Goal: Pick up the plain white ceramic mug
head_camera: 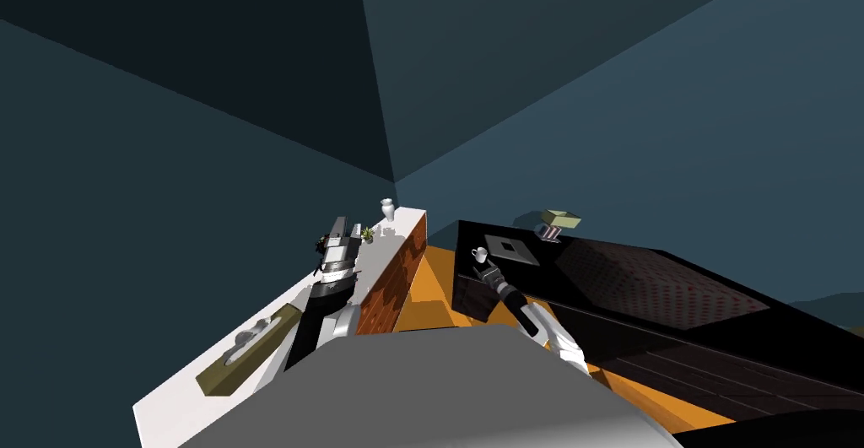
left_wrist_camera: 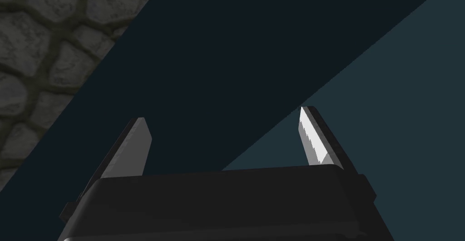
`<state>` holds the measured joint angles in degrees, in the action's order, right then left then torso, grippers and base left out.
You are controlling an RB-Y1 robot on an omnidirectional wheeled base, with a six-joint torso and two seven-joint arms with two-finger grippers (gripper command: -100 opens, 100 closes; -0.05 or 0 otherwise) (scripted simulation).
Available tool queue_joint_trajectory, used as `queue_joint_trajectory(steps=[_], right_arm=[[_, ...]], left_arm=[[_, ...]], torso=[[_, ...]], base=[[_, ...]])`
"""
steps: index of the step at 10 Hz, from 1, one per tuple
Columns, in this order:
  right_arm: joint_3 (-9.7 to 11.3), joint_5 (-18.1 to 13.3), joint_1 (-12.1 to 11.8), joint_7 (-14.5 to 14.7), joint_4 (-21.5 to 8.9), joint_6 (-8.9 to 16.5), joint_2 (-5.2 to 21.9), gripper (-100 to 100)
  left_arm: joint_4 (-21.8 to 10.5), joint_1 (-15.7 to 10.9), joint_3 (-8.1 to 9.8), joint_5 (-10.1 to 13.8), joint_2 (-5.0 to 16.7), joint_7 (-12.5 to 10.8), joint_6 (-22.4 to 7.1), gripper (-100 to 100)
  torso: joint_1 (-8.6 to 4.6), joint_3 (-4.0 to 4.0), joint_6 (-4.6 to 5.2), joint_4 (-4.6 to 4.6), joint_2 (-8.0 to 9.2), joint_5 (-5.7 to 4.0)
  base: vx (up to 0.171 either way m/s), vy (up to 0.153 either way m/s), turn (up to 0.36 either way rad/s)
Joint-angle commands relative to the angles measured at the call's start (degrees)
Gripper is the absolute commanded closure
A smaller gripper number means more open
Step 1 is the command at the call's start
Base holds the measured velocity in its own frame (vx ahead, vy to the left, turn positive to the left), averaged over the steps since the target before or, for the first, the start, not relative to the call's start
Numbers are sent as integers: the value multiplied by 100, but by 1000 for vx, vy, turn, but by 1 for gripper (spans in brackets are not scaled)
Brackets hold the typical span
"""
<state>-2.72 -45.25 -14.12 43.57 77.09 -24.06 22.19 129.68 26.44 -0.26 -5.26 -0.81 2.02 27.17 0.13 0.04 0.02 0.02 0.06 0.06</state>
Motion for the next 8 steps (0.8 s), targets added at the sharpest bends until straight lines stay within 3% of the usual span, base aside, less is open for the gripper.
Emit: queue_joint_trajectory(steps=[1,2,3,4,5,8], right_arm=[[-30,-116,78,158,-283,-15,15,-100],[-107,-320,177,378,-416,-54,114,-100],[-107,-320,177,378,-611,-54,114,-100],[-187,-516,274,586,-807,-94,213,-100],[-187,-516,274,586,-922,-94,213,-100],[-354,-877,465,962,-1523,-177,409,-100]], left_arm=[[0,0,0,0,0,0,0,0],[0,1,0,0,0,0,0,0],[0,0,0,0,0,0,0,0],[0,1,1,0,0,0,0,0],[0,0,0,0,0,0,0,0],[0,1,1,0,0,0,0,0]], torso=[[0,0,0,0,0,0],[-3,0,2,0,0,-1],[-2,0,-1,0,0,-1],[-6,0,3,0,0,-1],[-5,-2,1,0,-3,-1],[-10,-1,4,-1,-1,-2]], base=[[5,39,84],[-6,43,162],[2,30,92],[12,37,132],[9,26,80],[5,25,156]])
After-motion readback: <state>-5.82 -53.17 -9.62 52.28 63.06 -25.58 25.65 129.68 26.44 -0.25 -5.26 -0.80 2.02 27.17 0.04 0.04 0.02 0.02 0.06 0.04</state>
